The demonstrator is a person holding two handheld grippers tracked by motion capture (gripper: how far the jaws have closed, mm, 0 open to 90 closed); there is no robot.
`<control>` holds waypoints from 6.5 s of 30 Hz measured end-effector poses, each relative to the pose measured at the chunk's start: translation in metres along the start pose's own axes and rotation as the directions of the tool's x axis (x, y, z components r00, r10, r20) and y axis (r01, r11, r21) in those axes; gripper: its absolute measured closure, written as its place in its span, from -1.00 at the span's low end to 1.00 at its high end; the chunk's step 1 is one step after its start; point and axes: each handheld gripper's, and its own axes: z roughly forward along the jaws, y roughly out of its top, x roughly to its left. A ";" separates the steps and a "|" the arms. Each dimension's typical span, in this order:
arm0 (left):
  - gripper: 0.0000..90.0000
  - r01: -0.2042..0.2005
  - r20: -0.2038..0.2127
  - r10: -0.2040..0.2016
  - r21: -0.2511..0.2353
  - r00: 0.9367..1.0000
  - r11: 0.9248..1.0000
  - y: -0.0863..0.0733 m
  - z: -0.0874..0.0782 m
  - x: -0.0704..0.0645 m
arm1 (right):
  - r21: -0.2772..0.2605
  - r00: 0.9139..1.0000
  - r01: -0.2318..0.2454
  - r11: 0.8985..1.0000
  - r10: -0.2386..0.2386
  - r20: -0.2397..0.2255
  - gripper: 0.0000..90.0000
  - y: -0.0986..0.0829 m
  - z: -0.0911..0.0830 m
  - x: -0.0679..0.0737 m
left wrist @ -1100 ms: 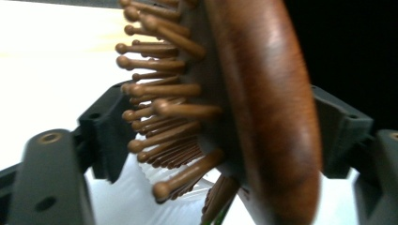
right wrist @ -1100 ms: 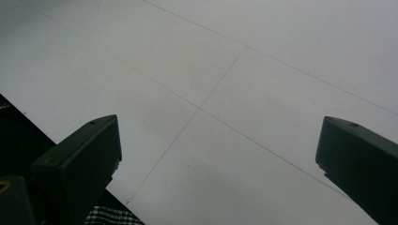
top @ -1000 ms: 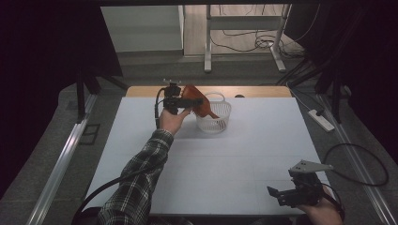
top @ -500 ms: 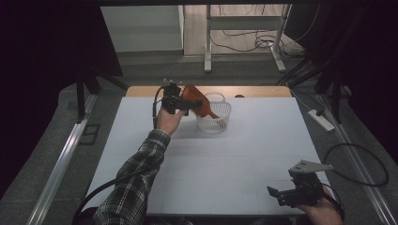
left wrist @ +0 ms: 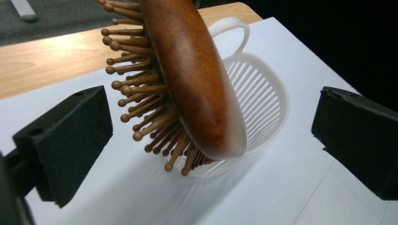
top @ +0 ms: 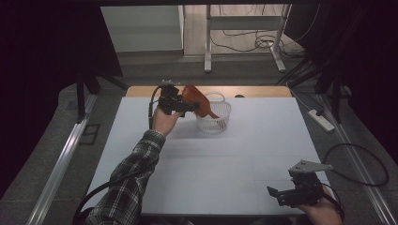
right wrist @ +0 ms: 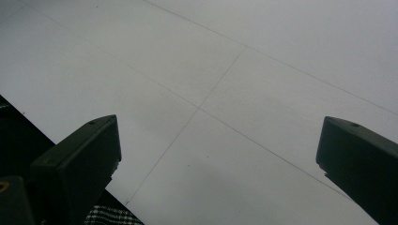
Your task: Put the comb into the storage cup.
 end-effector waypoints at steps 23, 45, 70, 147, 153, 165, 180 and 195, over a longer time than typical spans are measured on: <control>-1.00 -0.164 -0.067 0.165 0.012 0.984 0.986 -0.006 -0.018 -0.012 | 0.000 1.000 -0.008 1.000 0.008 0.002 -1.00 0.000 0.000 0.000; -1.00 -0.224 -0.113 0.225 0.026 0.968 0.974 -0.020 -0.033 -0.017 | -0.005 1.000 -0.018 1.000 0.018 0.016 -1.00 0.000 0.000 -0.001; -1.00 -0.213 -0.113 0.216 0.037 0.970 0.976 -0.040 -0.050 -0.015 | -0.001 1.000 -0.011 1.000 0.011 0.016 -1.00 0.000 0.000 0.000; -1.00 -0.179 -0.112 0.181 0.028 0.977 0.983 -0.119 -0.117 -0.023 | 0.006 1.000 -0.008 1.000 0.008 0.029 -1.00 0.001 0.001 0.001; -1.00 -0.176 -0.114 0.178 0.025 0.977 0.984 -0.126 -0.124 -0.026 | 0.005 1.000 -0.004 1.000 0.004 0.030 -1.00 0.001 0.001 0.002; -1.00 -0.165 -0.128 0.166 0.020 0.978 0.986 -0.143 -0.137 -0.030 | 0.005 0.999 -0.004 1.000 0.004 0.032 -1.00 0.001 0.001 0.002; -1.00 -0.146 -0.145 0.146 0.012 0.979 0.989 -0.166 -0.158 -0.035 | 0.005 0.999 0.000 1.000 0.000 0.044 -1.00 0.001 0.001 0.003; -1.00 -0.135 -0.181 0.142 0.049 0.973 0.990 -0.190 -0.170 -0.041 | 0.007 0.999 0.001 1.000 -0.002 0.043 -1.00 0.001 0.001 0.003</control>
